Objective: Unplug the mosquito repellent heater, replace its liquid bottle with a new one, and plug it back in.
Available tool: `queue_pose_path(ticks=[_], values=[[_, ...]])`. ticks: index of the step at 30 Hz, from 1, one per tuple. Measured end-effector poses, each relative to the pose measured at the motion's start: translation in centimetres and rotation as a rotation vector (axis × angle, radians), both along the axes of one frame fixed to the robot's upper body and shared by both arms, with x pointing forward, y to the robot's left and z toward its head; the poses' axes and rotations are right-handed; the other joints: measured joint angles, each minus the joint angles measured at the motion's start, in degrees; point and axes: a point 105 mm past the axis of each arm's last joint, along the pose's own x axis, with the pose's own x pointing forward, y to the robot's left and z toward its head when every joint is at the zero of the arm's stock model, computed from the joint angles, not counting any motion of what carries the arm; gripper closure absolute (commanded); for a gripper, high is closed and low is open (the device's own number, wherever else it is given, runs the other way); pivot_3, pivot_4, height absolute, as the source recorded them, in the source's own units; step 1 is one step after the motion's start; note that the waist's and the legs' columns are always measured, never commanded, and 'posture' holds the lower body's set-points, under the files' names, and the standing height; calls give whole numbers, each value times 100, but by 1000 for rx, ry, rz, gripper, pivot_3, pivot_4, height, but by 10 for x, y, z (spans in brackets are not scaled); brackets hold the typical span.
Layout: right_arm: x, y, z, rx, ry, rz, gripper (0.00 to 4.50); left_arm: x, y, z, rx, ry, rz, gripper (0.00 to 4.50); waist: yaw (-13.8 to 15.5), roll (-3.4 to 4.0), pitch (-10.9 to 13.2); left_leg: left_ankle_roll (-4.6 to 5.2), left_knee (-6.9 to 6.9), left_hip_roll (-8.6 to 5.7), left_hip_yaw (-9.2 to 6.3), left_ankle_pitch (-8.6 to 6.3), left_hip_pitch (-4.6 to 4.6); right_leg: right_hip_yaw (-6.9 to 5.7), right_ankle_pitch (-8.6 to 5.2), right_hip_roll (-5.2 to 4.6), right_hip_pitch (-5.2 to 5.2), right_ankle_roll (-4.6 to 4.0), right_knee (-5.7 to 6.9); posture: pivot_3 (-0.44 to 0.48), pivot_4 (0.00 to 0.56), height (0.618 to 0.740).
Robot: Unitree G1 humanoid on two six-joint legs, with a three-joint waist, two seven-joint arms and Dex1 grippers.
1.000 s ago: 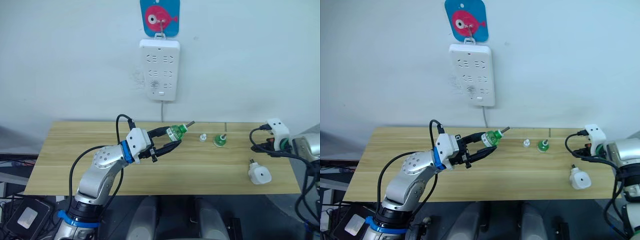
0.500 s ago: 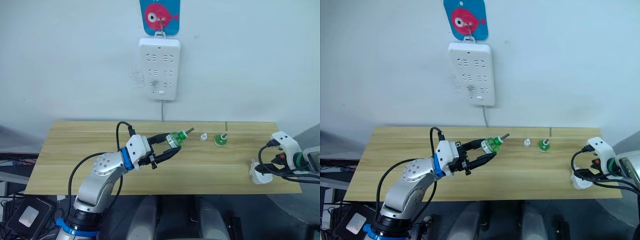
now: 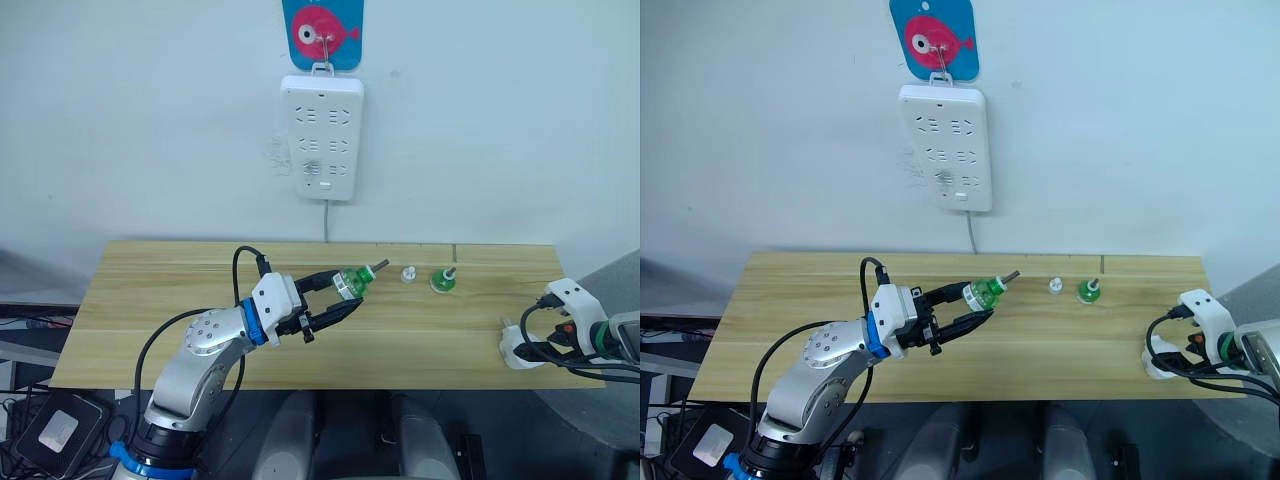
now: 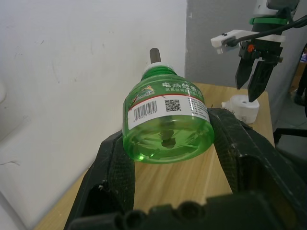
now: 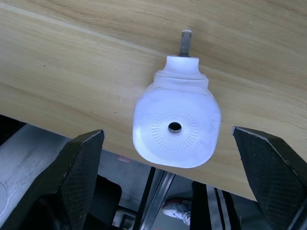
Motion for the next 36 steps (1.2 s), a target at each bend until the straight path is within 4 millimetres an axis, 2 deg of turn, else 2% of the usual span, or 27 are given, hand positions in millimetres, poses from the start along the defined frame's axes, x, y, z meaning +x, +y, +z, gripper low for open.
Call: queue_pose_path(ticks=[10, 18, 26, 28, 32, 36], values=[[3, 2, -12, 7, -8, 7, 51, -5, 0, -2, 9, 21, -6, 2276, -1, -1, 24, 0, -2, 0, -1, 0, 0, 0, -3, -1, 0, -2, -1, 111, 334, 740], [5, -4, -22, -2, -2, -9, 51, -9, -1, -1, 12, 17, -14, 2276, 1, -1, 116, 0, -3, 1, -2, 0, -2, -2, -4, -3, -2, -3, -3, 122, 341, 740], [7, 1, -28, 13, 9, 18, 51, -10, 1, -2, 15, 35, -13, 2276, 4, 0, 132, 0, -6, 0, -3, -1, -5, -2, -6, -5, -4, -2, -7, 129, 347, 740], [8, -1, -28, 8, 7, 15, 399, -10, 2, -2, 18, 37, -12, 2276, 6, 0, 133, 0, -8, 0, -2, -1, -5, -2, -6, -5, -4, -1, -9, 129, 347, 740], [11, -4, -24, -8, -11, 15, 1488, -9, 3, -2, 24, 38, -6, 2276, 3, -14, 137, 0, -11, 4, -4, -1, -3, -6, -7, -4, 1, -2, -15, 130, 348, 740], [11, -5, -26, -9, -12, 14, 1511, -9, 4, -2, 27, 39, -7, 2276, 1, -37, 154, 0, -11, 6, -8, -2, -6, -10, -6, -5, 1, -1, -28, 128, 344, 740]])
